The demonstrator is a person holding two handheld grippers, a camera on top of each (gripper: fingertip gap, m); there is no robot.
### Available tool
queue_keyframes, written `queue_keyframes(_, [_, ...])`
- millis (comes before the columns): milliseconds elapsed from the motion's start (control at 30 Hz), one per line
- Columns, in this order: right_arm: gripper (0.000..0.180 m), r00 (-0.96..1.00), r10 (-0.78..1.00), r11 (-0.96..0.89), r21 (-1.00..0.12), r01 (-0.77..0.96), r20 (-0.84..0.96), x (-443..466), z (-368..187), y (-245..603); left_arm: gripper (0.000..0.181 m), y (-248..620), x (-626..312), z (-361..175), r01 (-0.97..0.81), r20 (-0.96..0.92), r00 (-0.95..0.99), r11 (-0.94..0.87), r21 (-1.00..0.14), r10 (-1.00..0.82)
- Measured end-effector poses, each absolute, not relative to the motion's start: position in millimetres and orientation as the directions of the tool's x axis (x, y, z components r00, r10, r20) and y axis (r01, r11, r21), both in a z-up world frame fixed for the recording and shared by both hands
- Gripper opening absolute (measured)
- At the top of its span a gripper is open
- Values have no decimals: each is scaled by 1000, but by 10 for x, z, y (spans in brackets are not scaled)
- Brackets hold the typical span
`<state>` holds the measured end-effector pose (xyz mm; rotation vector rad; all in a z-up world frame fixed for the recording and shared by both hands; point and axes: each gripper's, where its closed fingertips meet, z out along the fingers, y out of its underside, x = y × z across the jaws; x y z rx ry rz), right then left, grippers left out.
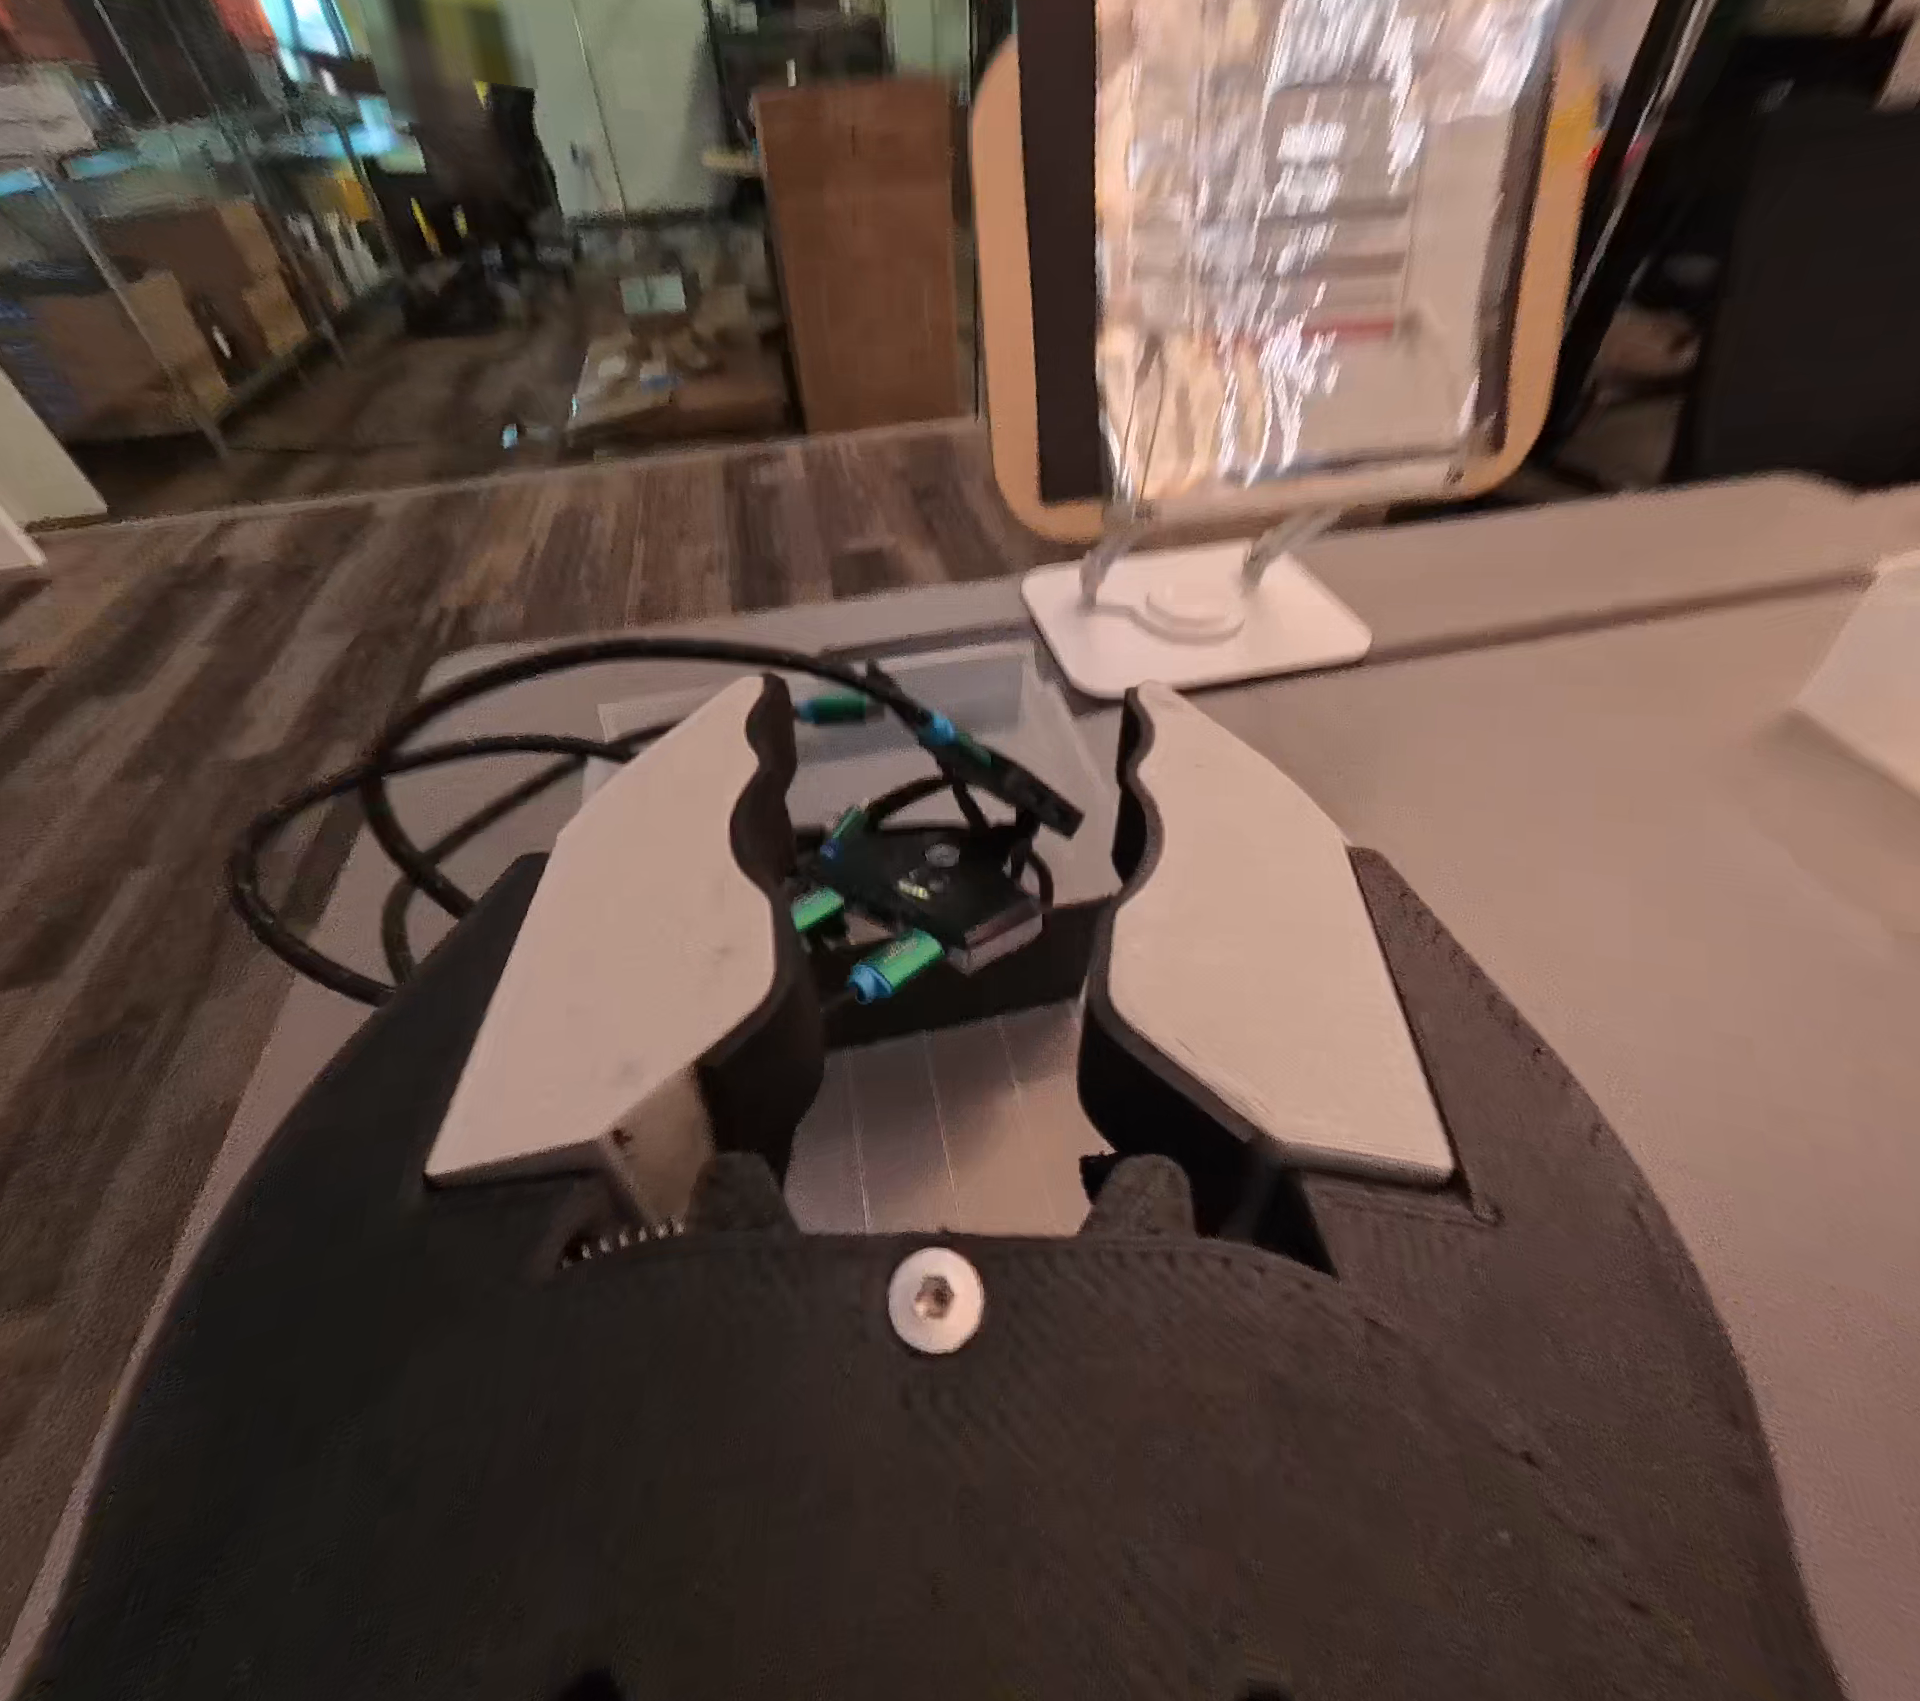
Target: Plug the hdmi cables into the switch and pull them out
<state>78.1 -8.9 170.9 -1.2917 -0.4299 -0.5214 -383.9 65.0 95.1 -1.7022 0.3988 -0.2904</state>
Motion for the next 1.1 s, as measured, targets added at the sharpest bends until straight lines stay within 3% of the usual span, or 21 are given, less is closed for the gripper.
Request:
queue_keyframes(167, [74, 849, -49, 302, -803, 514, 526, 324, 1795, 22, 46, 1045, -3407, 501, 38, 219, 890, -413, -910, -400])
queue_keyframes(267, [74, 871, -10, 361, -810, 461, 491, 233, 1902, 55, 51, 1256, -3418, 209, 9, 175, 945, -515, -857, -276])
queue_keyframes(433, [72, 887, 44, 410, -818, 403, 459, 256, 1928, 25, 54, 1499, -3324, -31, 52, 237, 942, -597, -801, -237])
queue_keyframes(567, [71, 865, 10, 396, -796, 457, 502, 371, 1911, 11, 55, 1637, -3264, -193, 86, 269, 942, -631, -771, -201])
queue_keyframes(667, [70, 872, 22, 397, -805, 441, 488, 410, 1904, 19, 58, 1690, -3294, -386, 24, 190, 967, -685, -728, -168])
queue_keyframes(867, [68, 872, 37, 359, -821, 444, 488, 454, 1819, 114, 40, 1753, -3330, -424, 11, 177, 969, -683, -730, -173])
queue_keyframes(967, [67, 874, 27, 321, -832, 452, 485, 483, 1765, 171, 39, 1734, -3256, -413, 29, 228, 953, -691, -722, -198])
queue_keyframes(1100, [67, 863, 49, 323, -825, 463, 503, 397, 1732, 183, 40, 1738, -3239, -449, -21, 162, 967, -696, -718, -197])
